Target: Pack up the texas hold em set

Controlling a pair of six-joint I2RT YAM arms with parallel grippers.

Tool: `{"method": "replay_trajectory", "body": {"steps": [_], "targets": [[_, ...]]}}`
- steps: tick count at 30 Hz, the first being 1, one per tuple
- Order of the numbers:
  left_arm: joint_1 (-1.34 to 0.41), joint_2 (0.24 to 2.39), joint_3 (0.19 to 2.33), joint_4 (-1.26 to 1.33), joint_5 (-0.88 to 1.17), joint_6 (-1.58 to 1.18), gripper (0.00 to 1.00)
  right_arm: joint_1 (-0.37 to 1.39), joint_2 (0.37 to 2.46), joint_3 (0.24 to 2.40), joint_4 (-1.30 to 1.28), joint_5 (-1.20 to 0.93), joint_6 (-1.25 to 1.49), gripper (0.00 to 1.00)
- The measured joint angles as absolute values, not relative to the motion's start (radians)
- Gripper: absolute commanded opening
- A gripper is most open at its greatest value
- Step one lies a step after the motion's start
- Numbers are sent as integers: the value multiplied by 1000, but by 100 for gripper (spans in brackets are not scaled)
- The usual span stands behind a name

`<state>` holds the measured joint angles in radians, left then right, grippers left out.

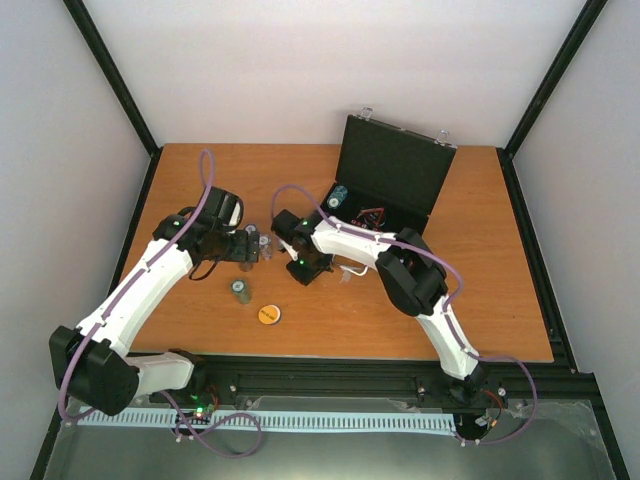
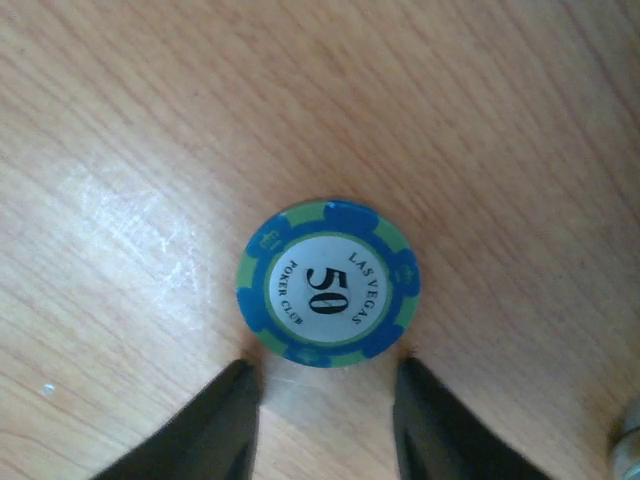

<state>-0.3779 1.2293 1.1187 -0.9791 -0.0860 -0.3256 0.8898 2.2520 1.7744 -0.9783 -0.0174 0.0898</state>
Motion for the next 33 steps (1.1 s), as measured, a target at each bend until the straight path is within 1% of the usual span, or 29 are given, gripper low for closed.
{"method": "replay_trajectory", "body": {"steps": [1, 3, 5, 11, 14, 18, 22, 25, 29, 33], "targets": [[-378, 1229, 1119, -979, -86, -326, 100, 891, 2252, 1779, -982, -20, 92, 67], [-377, 1229, 1116, -977, -86, -326, 100, 893, 2255, 1790, -995, -20, 91, 77], [-378, 1229, 1111, -975, -86, -326, 100, 896, 2266, 1813, -1021, -18, 85, 84], [-378, 1227, 1108, -971, -86, -326, 100, 896, 2354, 1962, -1097, -10, 70, 86], [-378, 1224, 1108, -970, -88, -326, 100, 895, 2374, 1998, -1117, -11, 68, 81], [-378, 1222, 1108, -969, -94, -326, 100, 891, 2384, 2014, -1129, -14, 68, 78], [-378, 1222, 1108, -969, -100, -326, 100, 890, 2384, 2012, -1127, -16, 65, 66], [-378, 1222, 1108, -969, -100, -326, 100, 888, 2384, 2011, -1126, -16, 66, 55], [-378, 1222, 1108, -969, -100, -326, 100, 886, 2384, 2011, -1125, -17, 65, 43], [-378, 1222, 1108, -969, -100, -326, 100, 883, 2385, 2010, -1121, -18, 67, 39]]}}
